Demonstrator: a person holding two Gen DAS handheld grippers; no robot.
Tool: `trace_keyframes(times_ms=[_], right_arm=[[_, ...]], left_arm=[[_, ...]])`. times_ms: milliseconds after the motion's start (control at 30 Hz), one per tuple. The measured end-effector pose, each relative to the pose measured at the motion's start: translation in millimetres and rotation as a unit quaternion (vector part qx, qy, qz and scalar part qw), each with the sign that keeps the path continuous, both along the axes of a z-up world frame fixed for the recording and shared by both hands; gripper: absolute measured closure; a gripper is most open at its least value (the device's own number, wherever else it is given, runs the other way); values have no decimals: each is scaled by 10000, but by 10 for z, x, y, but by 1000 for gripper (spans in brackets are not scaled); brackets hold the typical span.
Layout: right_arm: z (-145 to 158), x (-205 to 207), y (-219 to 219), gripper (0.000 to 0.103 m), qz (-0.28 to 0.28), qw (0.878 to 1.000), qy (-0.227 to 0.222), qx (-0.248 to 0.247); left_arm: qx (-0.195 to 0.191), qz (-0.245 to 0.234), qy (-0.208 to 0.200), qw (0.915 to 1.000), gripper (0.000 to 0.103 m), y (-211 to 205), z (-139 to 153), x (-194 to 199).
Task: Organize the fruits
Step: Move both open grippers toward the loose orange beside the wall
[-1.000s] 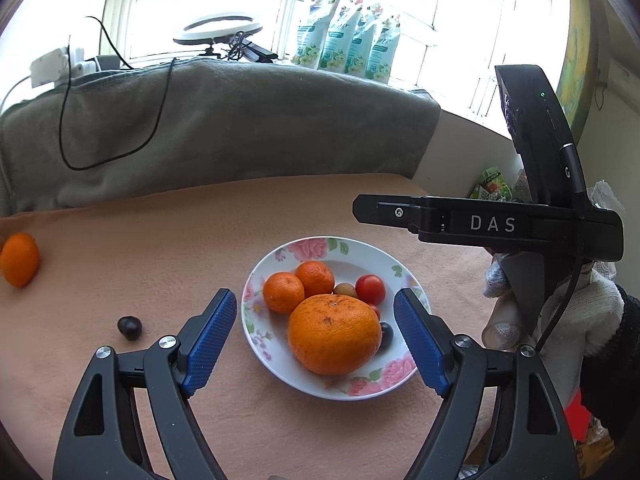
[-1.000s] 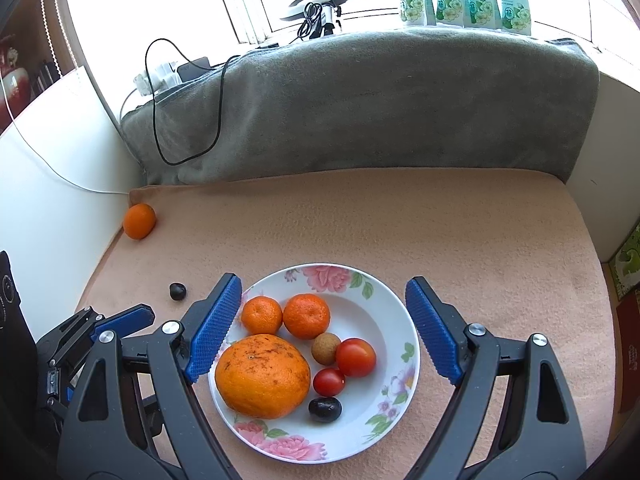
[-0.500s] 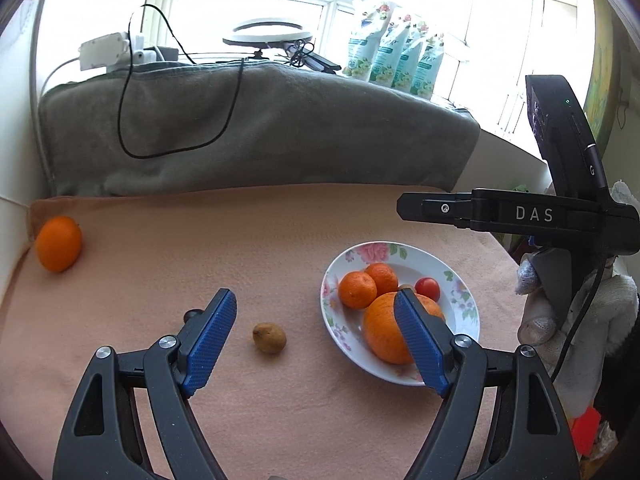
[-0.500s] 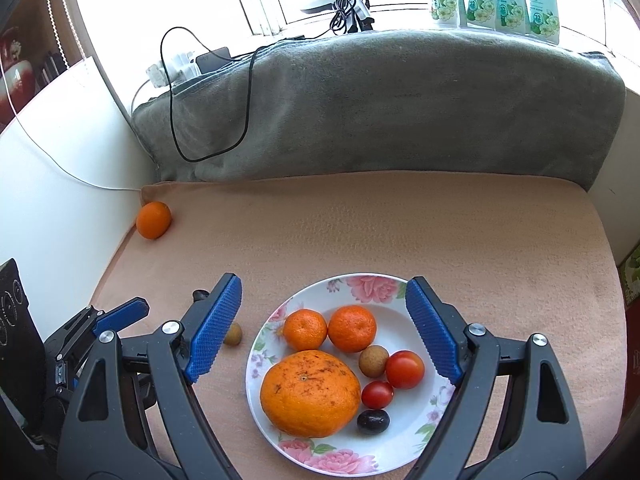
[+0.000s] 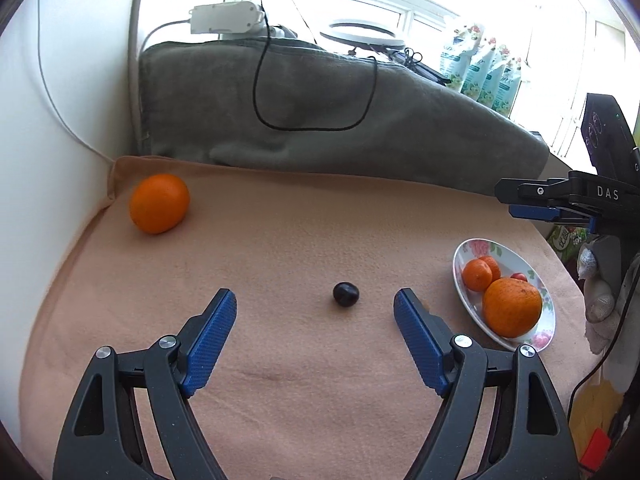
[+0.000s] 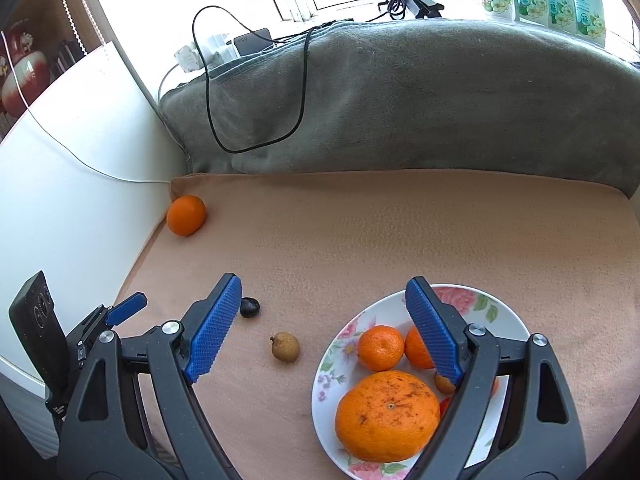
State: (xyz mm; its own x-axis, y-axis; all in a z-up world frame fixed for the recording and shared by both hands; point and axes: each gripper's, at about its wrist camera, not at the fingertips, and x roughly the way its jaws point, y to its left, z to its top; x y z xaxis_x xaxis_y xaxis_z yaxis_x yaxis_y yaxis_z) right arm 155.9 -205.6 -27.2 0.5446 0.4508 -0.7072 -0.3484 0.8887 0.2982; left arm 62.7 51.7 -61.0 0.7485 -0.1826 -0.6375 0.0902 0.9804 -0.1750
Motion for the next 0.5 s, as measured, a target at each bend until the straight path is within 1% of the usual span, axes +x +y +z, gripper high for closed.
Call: trace_keyframes(times_ms=[133,233,400,500], right_arm=[[-13,77,203,16,133,9999,77,66],[-21,137,395,16,251,9996,85,78],[-70,226,711,16,498,9982,178,268],[-101,278,944,16,662,9973,176,255]], left_arm=[[-40,227,44,9997,22,231,-63,4],[-71,370,13,9993,22,390,-86,18],[-104,633,-49,9979,22,632,-125,76],[-143,752,-71,9970,22,764,-159,115]])
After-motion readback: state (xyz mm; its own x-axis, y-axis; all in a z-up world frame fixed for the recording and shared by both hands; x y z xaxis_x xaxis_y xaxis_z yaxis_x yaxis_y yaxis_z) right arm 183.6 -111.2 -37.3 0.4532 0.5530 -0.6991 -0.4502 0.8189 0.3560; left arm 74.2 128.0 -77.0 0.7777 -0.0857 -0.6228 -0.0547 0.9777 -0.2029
